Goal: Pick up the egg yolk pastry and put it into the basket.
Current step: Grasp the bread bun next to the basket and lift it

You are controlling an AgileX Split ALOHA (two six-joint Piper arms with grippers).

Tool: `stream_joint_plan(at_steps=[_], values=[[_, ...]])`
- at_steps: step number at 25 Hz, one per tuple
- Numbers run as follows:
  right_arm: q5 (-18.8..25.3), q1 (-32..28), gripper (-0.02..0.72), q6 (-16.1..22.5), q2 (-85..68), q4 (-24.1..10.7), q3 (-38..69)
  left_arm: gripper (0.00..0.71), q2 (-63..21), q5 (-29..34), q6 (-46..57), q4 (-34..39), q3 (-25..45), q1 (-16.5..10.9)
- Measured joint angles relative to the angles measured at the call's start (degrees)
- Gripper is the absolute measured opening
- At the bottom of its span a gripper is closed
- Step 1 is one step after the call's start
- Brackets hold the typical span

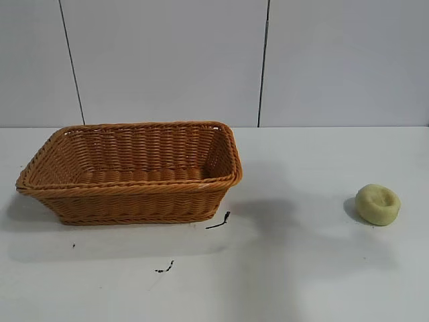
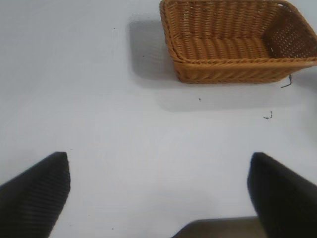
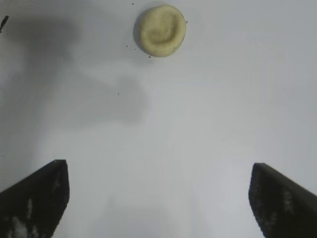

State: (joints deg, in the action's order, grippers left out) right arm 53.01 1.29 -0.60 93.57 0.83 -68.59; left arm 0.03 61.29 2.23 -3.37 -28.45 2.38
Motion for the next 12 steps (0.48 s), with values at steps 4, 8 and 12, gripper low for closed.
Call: stream_joint_plan(at_steps=[4,8,12], values=[[-0.12,0.00,0.684,0.00,9.16,0.11,-6.45,0.695,0.00,0.00,0.00,0.00,0.00,0.00],[-0.71,0.00,0.678,-1.63,14.70,2.01,-9.08,0.695,0.00,0.00,0.00,0.00,0.00,0.00],[-1.03,0.00,0.677,-2.66,18.21,2.71,-9.27,0.695,0.00,0.00,0.00,0.00,0.00,0.00]])
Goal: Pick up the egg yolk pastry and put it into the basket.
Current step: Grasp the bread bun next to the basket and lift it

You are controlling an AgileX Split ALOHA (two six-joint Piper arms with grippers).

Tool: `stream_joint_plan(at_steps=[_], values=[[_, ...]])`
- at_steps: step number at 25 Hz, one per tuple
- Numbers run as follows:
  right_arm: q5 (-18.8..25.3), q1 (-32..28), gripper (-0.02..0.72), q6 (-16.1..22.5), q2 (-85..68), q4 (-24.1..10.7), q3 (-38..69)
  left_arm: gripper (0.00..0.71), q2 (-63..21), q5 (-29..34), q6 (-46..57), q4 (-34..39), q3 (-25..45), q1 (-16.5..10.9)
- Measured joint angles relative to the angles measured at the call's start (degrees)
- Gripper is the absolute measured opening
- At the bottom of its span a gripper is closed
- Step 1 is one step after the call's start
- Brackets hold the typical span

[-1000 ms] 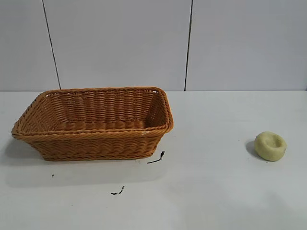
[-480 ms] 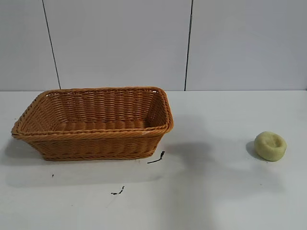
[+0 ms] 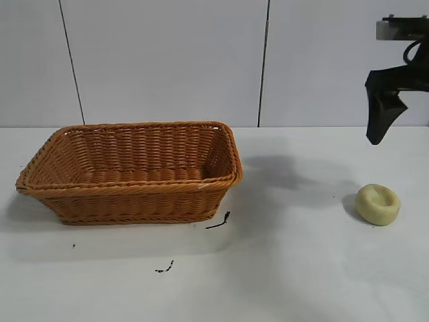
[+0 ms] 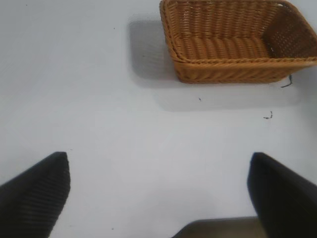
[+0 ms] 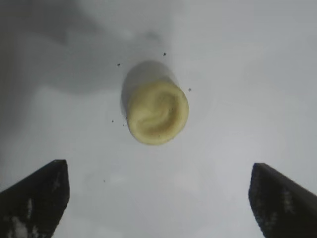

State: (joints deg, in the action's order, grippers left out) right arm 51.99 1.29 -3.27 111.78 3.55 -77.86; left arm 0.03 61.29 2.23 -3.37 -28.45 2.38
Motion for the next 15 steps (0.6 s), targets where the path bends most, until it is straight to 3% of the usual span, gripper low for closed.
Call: stream_joint_plan(at_steps=[11,15], values=[[-6.23,0.00,0.677,0.91,7.90,0.06,-0.02,0.695,0.00,0.00,0.00,0.00,0.00,0.00],[-6.60,0.00,0.677,0.97,9.90,0.11,-0.06,0.695,0.00,0.00,0.00,0.00,0.00,0.00]])
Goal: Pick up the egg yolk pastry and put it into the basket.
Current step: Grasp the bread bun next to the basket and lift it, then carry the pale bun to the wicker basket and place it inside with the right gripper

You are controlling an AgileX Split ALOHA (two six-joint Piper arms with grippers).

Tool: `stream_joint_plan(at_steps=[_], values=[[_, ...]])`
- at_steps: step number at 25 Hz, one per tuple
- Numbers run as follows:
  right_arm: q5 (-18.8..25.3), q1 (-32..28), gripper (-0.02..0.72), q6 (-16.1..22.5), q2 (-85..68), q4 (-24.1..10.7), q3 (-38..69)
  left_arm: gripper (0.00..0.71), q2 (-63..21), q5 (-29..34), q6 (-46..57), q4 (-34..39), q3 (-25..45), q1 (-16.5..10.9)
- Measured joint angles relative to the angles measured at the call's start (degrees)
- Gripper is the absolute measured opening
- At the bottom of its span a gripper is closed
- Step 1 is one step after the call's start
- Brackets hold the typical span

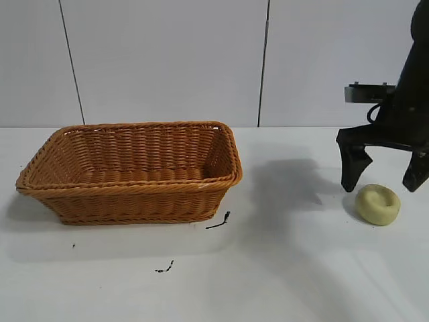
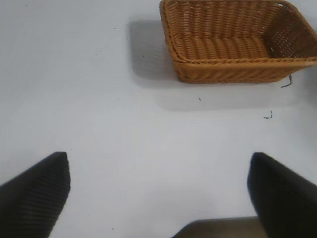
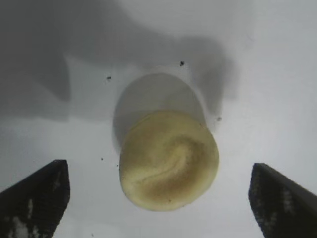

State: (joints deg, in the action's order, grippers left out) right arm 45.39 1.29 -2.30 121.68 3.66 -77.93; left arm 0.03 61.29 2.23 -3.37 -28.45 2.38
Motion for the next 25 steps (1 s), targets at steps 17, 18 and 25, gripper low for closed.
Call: stream_joint_plan(at_steps=[17,18,25], values=[[1.26,0.00,0.172,-0.05,-1.21,0.05,-0.50,0.695,0.00,0.00,0.00,0.00,0.00,0.00],[1.99,0.00,0.169,-0.05,-2.09,-0.01,-1.17,0.695,0.00,0.00,0.00,0.00,0.00,0.00],[13.71,0.00,0.160,-0.05,-9.00,-0.01,-12.15,0.695,0.00,0.00,0.00,0.00,0.00,0.00]])
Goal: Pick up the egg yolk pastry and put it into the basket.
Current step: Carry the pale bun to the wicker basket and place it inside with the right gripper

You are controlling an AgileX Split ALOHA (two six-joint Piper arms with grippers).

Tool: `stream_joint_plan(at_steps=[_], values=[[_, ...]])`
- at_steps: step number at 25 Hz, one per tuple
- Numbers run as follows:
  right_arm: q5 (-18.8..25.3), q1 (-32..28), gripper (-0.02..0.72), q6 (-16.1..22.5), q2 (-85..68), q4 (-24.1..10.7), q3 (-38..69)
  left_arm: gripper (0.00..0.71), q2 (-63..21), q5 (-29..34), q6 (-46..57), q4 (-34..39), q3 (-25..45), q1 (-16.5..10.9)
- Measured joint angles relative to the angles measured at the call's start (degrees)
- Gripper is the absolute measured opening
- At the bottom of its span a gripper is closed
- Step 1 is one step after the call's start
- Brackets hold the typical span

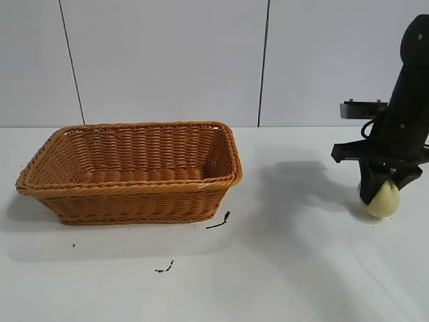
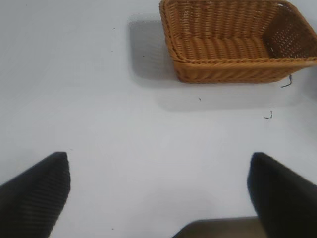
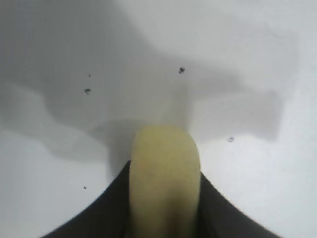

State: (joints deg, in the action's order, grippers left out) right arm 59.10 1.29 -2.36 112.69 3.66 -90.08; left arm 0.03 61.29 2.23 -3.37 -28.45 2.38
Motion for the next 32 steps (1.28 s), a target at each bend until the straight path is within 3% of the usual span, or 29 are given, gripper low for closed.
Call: stream_joint_plan(at_steps=[4,9,17,24,32], values=[[6.15,0.00,0.160,0.00,-0.87,0.00,-7.09,0.695,0.00,0.00,0.00,0.00,0.00,0.00],[10.04,1.92,0.160,0.00,-0.87,-0.77,-12.45,0.695,0.00,0.00,0.00,0.00,0.00,0.00],[7.77,14.75,0.160,1.79,0.02,-0.65,-18.09,0.695,0.00,0.00,0.00,0.00,0.00,0.00],[6.92,26.50,0.160,4.36,9.51,-0.60,-28.26,0.695,0.00,0.00,0.00,0.00,0.00,0.00],[2.32,34.03,0.160,5.35,22.07,-0.37,-38.33,0.695,0.00,0.00,0.00,0.00,0.00,0.00]])
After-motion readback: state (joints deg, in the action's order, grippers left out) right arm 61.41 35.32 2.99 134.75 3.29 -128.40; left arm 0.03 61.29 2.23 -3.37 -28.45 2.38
